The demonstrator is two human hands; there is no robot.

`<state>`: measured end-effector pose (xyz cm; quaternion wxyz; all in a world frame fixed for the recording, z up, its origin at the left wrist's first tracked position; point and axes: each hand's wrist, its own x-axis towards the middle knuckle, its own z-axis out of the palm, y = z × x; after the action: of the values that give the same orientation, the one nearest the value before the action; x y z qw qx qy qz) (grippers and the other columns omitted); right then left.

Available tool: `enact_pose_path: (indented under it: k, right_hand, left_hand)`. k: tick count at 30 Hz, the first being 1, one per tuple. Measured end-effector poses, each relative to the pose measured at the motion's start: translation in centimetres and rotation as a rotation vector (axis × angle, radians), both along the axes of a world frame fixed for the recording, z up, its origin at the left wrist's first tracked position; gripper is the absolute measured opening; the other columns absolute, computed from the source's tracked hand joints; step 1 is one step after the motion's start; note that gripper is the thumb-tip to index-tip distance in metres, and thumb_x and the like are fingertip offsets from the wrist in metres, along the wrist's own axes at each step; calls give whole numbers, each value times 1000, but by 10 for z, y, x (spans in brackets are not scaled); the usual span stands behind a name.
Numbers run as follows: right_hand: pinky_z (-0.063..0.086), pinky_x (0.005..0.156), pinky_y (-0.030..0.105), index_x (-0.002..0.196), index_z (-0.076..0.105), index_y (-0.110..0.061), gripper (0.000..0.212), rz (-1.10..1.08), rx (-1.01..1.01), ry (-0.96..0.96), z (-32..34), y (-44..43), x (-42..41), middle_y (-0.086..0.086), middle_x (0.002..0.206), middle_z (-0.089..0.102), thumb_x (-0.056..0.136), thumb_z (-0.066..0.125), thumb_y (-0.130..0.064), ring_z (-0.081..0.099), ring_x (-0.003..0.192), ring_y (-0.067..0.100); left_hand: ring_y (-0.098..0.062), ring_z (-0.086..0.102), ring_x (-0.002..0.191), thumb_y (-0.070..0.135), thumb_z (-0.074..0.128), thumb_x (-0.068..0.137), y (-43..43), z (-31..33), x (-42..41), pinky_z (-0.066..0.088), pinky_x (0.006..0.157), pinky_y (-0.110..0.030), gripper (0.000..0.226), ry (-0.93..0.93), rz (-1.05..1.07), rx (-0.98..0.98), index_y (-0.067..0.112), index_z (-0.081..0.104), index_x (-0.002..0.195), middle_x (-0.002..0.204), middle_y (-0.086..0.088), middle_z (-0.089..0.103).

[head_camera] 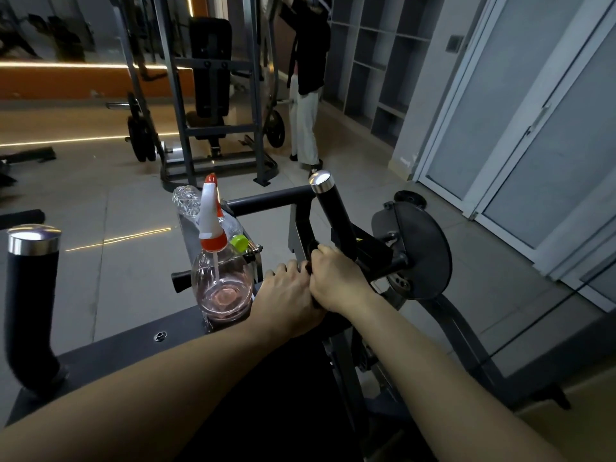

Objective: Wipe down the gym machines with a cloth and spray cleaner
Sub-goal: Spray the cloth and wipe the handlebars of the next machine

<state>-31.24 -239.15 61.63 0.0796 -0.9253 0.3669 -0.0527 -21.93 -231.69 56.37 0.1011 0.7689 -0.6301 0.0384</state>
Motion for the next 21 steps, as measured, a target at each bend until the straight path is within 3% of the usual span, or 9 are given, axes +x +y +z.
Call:
enact_pose_path:
  k: [4,8,12,15,17,19,21]
  right_hand:
    - [46,75,35,108,63,-12,23,-7,31,253,16,-3,12,10,115,62,96,43,-16,59,98,29]
    - [50,82,37,118,59,-9,25,-41,-187,217,8,29,-7,13,117,61,96,49,-16,60,105,29]
    - [48,84,36,113,61,-5,23,-133,-174,-37,0,20,-44,13,112,62,93,55,-15,59,104,29]
    - [51,83,34,114,65,-3,26,-439,120,-453,11,-14,-65,17,108,68,95,48,-5,65,101,34]
    - [49,81,30,118,64,-8,26,-565,211,-724,27,-30,-66,11,107,67,96,50,-7,64,99,29]
    - [48,76,28,117,62,-13,22,-542,401,-956,39,-37,-53,5,105,65,97,52,-15,63,94,21]
    - [49,71,28,106,62,-14,15,-452,657,-1045,37,-30,-31,5,96,66,100,50,-22,63,85,20]
  left_hand:
    - [-28,53,104,71,22,85,-2,1,1,45,91,-43,79,4,14,24,16,49,134,115,-8,55]
    - [-32,54,109,68,26,84,0,1,4,46,92,-47,76,3,-9,39,14,45,135,120,-10,53]
    - [-30,56,107,73,33,88,-2,-2,0,47,92,-46,72,1,50,34,15,45,129,118,-10,56]
    - [-28,54,110,74,39,90,-2,-3,0,46,96,-45,72,28,40,15,16,43,133,121,-9,56]
    - [-28,54,111,76,38,90,-1,-2,2,46,97,-44,75,48,32,7,16,43,134,122,-9,55]
    - [-28,54,112,76,37,89,-1,-2,1,46,98,-45,76,48,31,13,16,43,134,122,-9,55]
    - [-29,55,111,77,36,89,-2,-2,0,46,97,-46,76,27,40,12,15,44,133,121,-9,56]
